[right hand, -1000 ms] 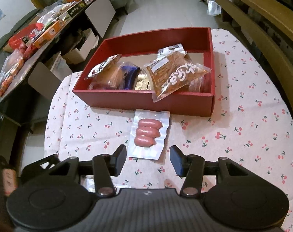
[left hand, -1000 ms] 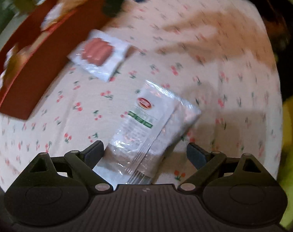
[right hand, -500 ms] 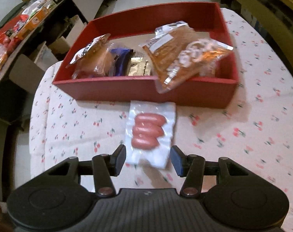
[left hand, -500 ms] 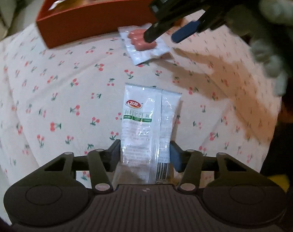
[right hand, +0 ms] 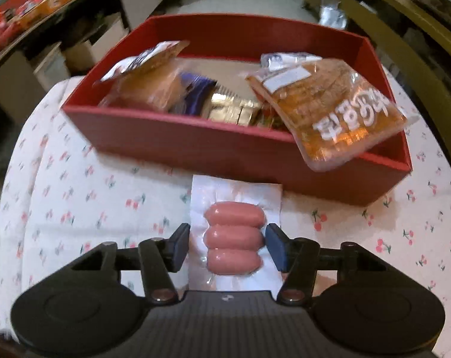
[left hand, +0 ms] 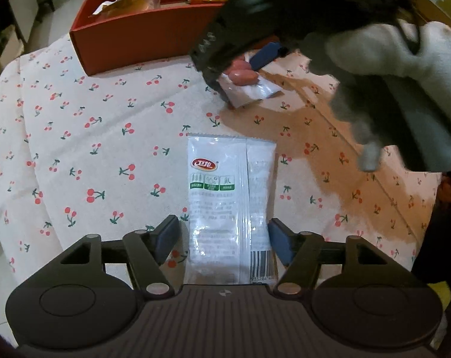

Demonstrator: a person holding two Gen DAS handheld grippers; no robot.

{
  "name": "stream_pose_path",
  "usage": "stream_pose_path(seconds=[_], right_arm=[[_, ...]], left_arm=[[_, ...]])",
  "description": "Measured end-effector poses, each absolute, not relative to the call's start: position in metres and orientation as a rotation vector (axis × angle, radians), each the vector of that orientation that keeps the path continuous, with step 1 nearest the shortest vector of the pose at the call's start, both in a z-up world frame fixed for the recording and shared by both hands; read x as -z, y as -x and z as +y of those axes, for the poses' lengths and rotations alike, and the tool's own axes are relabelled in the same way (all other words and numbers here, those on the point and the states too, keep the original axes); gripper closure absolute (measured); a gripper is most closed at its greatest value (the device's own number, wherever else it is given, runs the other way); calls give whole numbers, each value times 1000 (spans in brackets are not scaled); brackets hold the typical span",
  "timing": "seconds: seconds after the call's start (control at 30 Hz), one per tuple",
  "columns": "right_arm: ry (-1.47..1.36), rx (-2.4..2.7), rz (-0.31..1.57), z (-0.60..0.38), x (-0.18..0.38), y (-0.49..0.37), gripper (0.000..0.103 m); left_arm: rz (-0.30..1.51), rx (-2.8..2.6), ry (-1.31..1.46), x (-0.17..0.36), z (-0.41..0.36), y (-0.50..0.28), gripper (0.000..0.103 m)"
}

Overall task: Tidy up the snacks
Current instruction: 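Grasp the white sausage-stick pouch with the left tool while the right tool grasps the sausage pack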

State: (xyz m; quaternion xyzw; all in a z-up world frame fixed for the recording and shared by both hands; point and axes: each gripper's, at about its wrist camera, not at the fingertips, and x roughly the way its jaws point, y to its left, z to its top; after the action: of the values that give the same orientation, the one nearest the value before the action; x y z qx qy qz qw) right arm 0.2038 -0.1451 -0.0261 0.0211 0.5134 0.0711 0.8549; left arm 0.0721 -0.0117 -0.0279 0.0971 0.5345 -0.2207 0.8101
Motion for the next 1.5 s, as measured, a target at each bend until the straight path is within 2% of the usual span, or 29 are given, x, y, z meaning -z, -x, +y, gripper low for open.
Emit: stream_pose_path(seconds=[0.1,0.13,0.23,0.3,0.4,0.43,0.5,0.63,0.77,0.93,1.03,1.23,1.33,1.5], right_arm=[[-48,-174,1104,-155,23,-189,28],[-42,-184,1098,-158,18,-182,31],[-49,-210,1073,-168,4,-161,44],[-59,-220,1080,-175,1,-151,46],[-31,-244,1090,-175,1,-140,46],[-26,-253,1091,-174,0,-139,45],[-60,-264,1081,-181,-3,-139,45],[-67,-270,1062,-194,-10,-145,18],[-78,-267,1048,-200,-9,-153,18],[72,-399,1076,-174,-3,-155,18],[215,-460,1065,-164,-4,-159,13],[308,-551,1144,-153,20,-164,12],[284,-540,1132,-159,28,-163,7],[258,-486,1145,-162,24,-161,11]], left_arm=[[1154,465,-180,28,-8,-74,36],[1159,463,-162,27,-6,-74,43],[1162,454,-150,26,-4,-74,44],[1155,447,-178,28,-9,-74,42],[1150,431,-174,31,-14,-75,31],[1155,438,-164,32,-15,-75,23],[1153,431,-164,33,-19,-75,19],[1137,420,-227,38,-32,-72,12],[1129,419,-252,42,-38,-73,5],[1135,444,-240,40,-32,-70,5],[1136,452,-224,40,-25,-66,5],[1129,458,-252,43,-28,-69,0],[1121,420,-294,47,-30,-75,0],[1086,425,-283,46,-29,-88,0]])
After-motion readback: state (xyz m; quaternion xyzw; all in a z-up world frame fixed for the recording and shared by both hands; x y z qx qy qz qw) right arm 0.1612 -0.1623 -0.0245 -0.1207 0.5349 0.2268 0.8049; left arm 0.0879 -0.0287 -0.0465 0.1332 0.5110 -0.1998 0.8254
